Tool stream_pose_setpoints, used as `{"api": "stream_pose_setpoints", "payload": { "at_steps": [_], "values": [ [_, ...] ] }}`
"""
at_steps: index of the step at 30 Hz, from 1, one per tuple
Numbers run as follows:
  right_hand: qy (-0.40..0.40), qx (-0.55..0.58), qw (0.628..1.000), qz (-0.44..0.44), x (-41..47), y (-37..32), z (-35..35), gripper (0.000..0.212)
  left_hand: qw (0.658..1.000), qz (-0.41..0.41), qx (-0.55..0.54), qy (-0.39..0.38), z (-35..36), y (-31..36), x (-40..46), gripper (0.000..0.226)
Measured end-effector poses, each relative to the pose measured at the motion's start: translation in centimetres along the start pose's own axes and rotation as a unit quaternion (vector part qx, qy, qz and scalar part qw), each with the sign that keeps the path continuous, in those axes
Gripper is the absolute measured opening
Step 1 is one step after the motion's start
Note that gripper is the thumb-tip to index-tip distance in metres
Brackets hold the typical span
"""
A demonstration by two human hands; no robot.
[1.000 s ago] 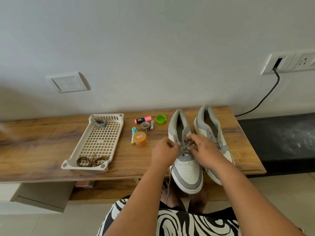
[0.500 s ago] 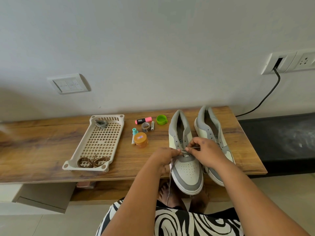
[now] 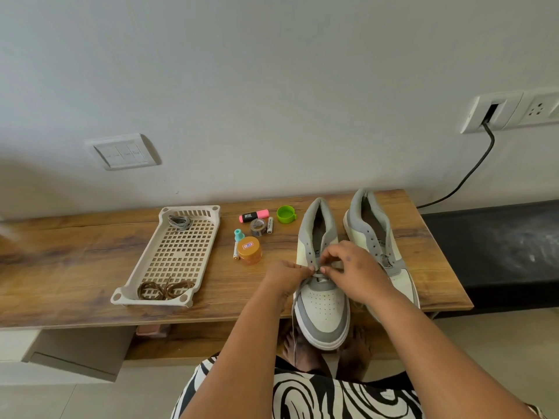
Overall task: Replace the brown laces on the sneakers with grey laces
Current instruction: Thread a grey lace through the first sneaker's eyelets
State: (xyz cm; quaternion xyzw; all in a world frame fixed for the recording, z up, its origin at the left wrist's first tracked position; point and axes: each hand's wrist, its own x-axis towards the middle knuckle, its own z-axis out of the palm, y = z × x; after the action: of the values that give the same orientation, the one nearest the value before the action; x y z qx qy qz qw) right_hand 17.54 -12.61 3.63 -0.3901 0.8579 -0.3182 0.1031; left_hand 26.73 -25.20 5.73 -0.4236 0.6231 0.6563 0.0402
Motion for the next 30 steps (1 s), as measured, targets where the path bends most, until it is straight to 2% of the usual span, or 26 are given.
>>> {"api": "stream_pose_setpoints", "payload": {
  "at_steps": [5, 8, 11, 14, 17, 18, 25, 30],
  "values": [
    [0.002, -0.075, 0.997, -0.016, 0.4, -0.5, 1.0, 0.019, 0.999, -0.013, 0.030, -0.004, -0.2, 0.3, -0.3, 0.015],
    [-0.028, -0.137, 0.990, -0.004, 0.4, -0.8, 1.5, 0.025, 1.000, -0.026, 0.009, -0.005, -0.5, 0.4, -0.4, 0.019],
    [-0.058, -0.153, 0.987, 0.011, 0.5, -0.7, 1.6, 0.026, 0.999, -0.035, 0.026, -0.007, -0.8, 0.1, -0.1, 0.021],
    [-0.057, -0.135, 0.989, 0.006, 0.6, -0.4, 1.4, 0.025, 0.999, -0.007, 0.047, 0.003, -0.6, -0.2, 0.0, 0.016],
    [-0.031, -0.113, 0.993, -0.008, 0.5, -0.1, 1.6, 0.024, 0.964, 0.072, 0.239, 0.093, -0.5, -0.8, 0.8, 0.015],
    [-0.022, -0.114, 0.993, -0.015, 0.4, 0.0, 1.8, 0.024, 0.956, 0.085, 0.255, 0.113, -0.4, -0.8, 0.7, 0.014],
    [0.007, -0.118, 0.993, -0.031, 0.4, 0.1, 2.1, 0.022, 0.972, 0.117, 0.194, 0.061, -0.9, -0.8, 1.1, 0.011],
    [0.026, -0.003, 0.996, 0.090, 0.6, -0.1, 2.0, 0.030, 0.957, 0.112, 0.266, 0.024, -1.5, -0.5, 0.8, 0.021]
  ]
}}
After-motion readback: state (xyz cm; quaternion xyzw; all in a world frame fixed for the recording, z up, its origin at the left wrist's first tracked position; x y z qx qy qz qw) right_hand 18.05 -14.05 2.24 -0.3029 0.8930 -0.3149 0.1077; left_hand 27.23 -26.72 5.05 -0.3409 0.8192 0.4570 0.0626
